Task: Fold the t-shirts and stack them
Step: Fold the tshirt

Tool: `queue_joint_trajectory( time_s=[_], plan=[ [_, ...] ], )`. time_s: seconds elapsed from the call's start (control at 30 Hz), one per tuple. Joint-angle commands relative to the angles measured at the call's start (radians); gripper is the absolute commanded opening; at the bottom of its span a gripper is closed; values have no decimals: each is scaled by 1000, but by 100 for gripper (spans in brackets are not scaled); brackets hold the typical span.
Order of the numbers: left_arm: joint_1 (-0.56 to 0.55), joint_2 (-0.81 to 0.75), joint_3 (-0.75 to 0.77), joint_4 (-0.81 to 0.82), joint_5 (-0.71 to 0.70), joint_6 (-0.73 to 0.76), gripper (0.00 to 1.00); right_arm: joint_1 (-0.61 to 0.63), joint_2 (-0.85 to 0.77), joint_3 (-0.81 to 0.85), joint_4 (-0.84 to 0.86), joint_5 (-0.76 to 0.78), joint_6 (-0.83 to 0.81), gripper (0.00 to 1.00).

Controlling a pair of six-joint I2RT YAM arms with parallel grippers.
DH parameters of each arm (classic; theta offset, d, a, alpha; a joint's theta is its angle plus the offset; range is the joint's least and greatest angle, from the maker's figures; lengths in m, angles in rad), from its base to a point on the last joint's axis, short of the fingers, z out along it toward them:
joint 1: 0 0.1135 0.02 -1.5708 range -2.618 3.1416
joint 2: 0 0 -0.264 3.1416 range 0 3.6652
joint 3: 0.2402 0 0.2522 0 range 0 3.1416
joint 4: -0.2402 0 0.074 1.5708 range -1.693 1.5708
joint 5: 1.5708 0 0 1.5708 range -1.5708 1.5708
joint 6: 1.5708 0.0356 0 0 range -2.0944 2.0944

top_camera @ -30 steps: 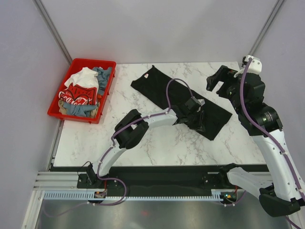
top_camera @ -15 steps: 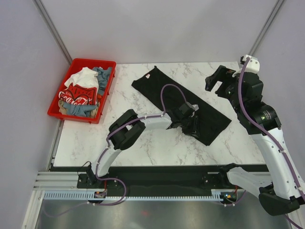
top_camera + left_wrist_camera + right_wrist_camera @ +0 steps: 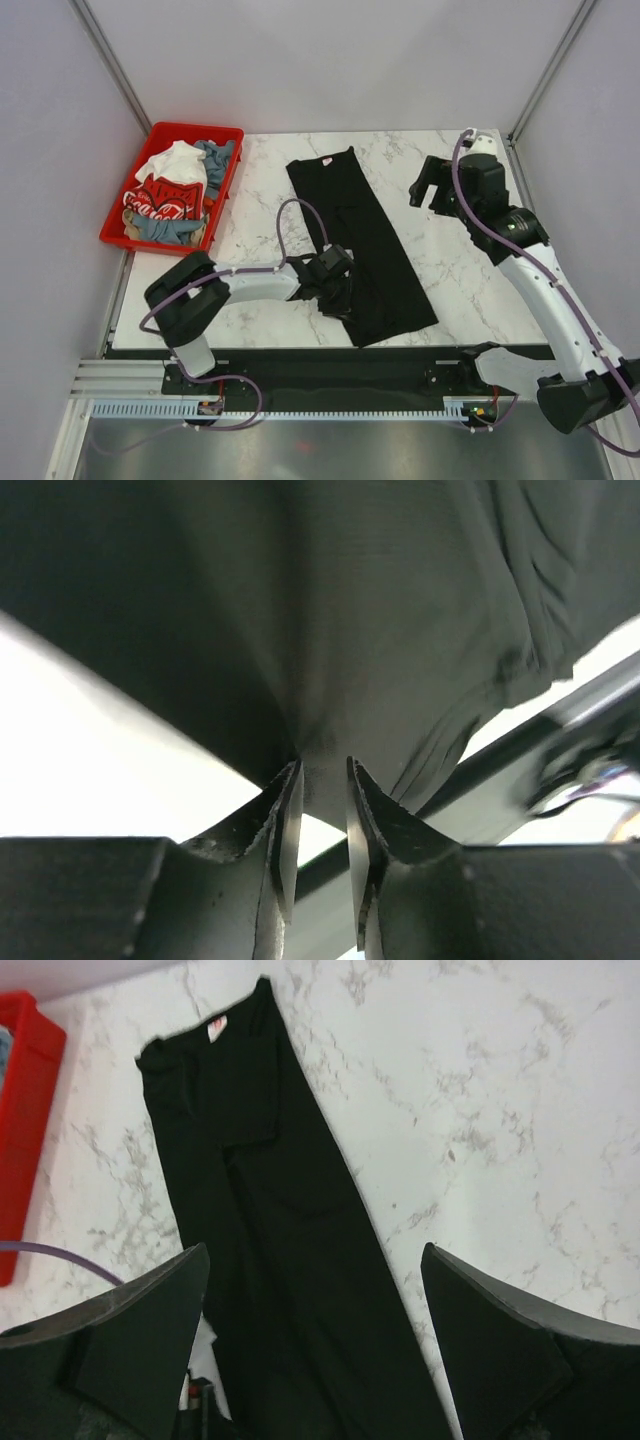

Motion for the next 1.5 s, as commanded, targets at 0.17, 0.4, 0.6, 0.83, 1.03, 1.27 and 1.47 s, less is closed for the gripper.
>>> queue_joint_trajectory(
  time_s=[0.17,0.4,0.6,0.83,1.03,1.27,1.47],
  plan=[
    [112,-371,-180,-156,-79,-11,41,0,187,-111,195,-284,-41,93],
    [468,-336,-44,-159,10,168,41,-3,600,46,298,-351,-116,78],
    [622,-105,166,-159,53,244,41,-17,897,309,303,-332,-188,53],
    [697,167,444,-159,41,270,41,-47,1176,604,312,-360,-206,44],
    [725,362,667,-159,55,273,41,-69,1354,806,312,-378,-225,52],
    [758,570,897,-159,42,265,38,-118,1501,943,336,-423,-133,40],
    [760,776,1194,-159,33,279,15,-124,1543,940,456,-391,-38,18]
  ],
)
